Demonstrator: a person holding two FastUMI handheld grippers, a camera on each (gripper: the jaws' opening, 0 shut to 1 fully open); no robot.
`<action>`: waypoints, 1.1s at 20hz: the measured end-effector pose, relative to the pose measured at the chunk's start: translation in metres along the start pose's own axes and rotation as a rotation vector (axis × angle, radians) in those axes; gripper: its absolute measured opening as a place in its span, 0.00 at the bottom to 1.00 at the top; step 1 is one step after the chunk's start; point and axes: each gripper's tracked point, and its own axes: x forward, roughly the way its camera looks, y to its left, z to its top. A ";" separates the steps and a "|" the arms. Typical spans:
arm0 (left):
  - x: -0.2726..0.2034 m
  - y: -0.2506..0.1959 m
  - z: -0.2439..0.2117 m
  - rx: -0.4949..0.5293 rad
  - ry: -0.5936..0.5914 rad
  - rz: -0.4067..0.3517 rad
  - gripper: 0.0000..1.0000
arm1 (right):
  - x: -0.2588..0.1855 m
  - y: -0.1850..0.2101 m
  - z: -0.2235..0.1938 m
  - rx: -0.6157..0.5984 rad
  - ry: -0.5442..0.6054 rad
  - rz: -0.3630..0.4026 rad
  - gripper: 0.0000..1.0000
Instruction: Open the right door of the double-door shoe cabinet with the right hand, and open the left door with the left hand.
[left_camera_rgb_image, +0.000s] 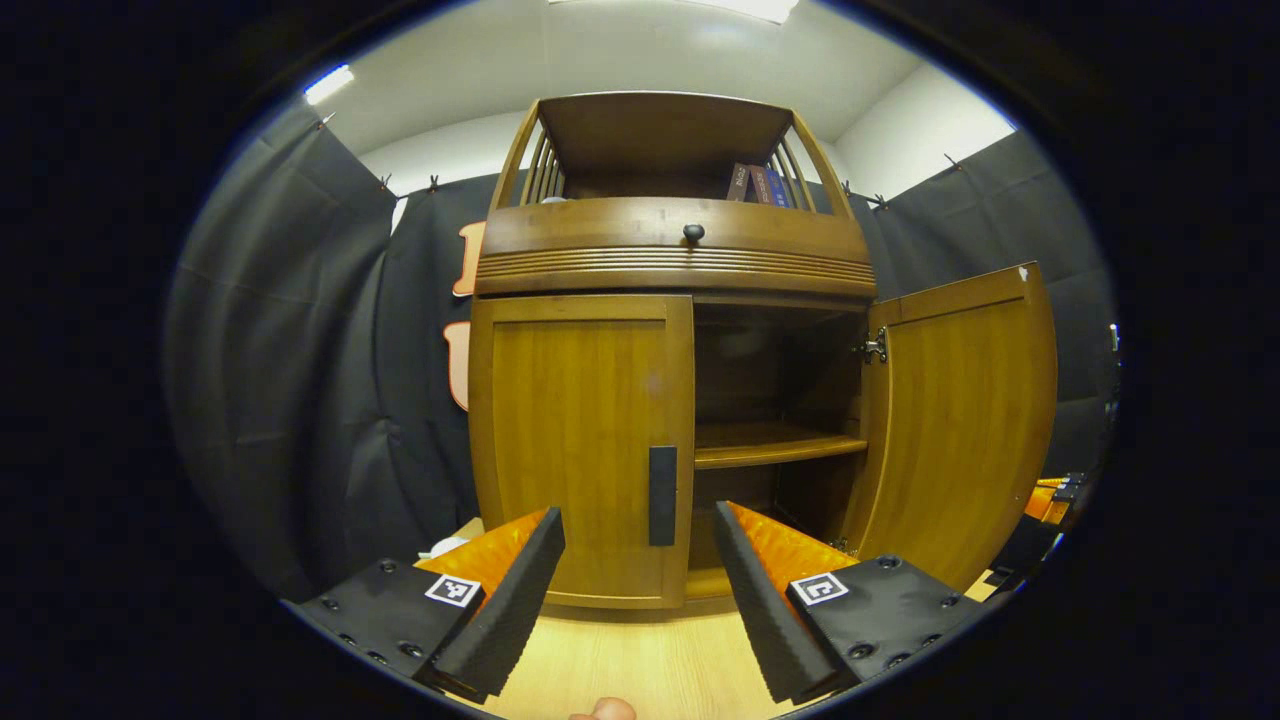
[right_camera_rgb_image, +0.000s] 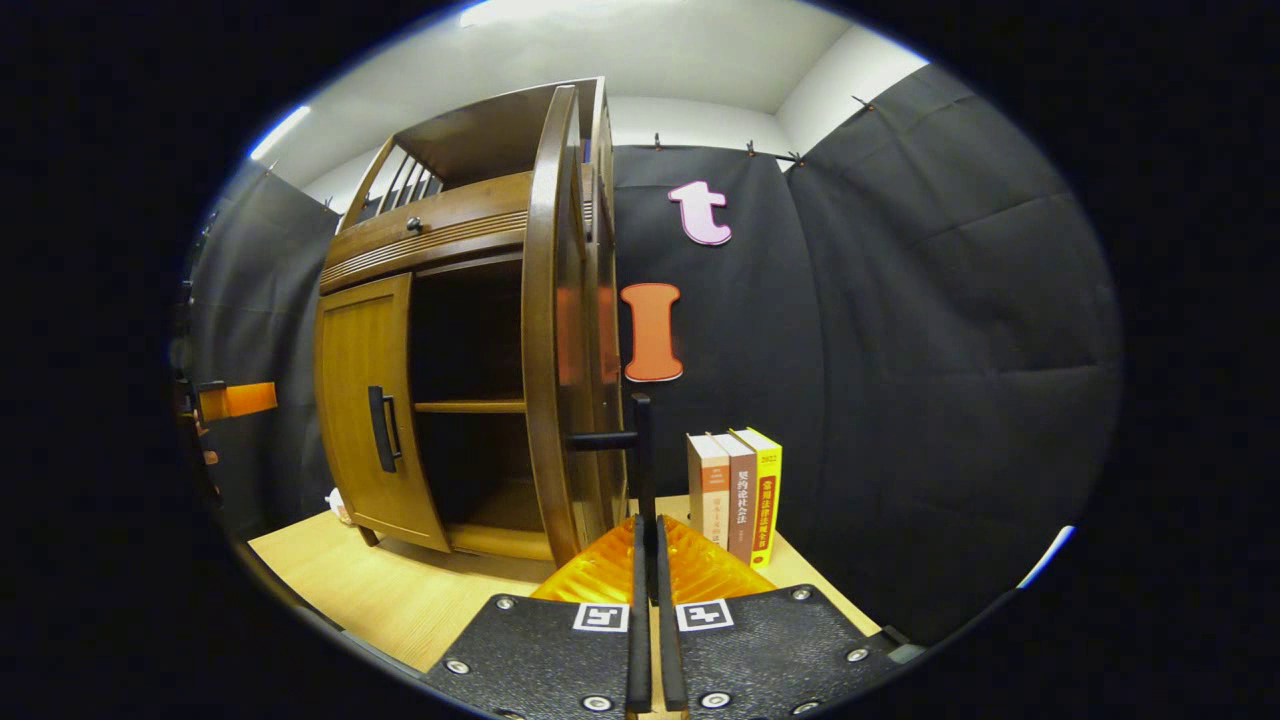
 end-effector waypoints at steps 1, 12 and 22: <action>0.009 -0.003 -0.006 -0.005 0.010 -0.004 0.94 | -0.003 0.001 0.000 0.010 0.004 0.014 0.12; 0.091 -0.024 -0.041 -0.025 0.046 -0.062 0.94 | -0.003 -0.043 -0.001 -0.027 -0.025 -0.100 0.08; 0.163 -0.019 -0.071 -0.029 0.082 -0.039 0.94 | 0.013 -0.066 0.001 0.012 -0.043 -0.145 0.80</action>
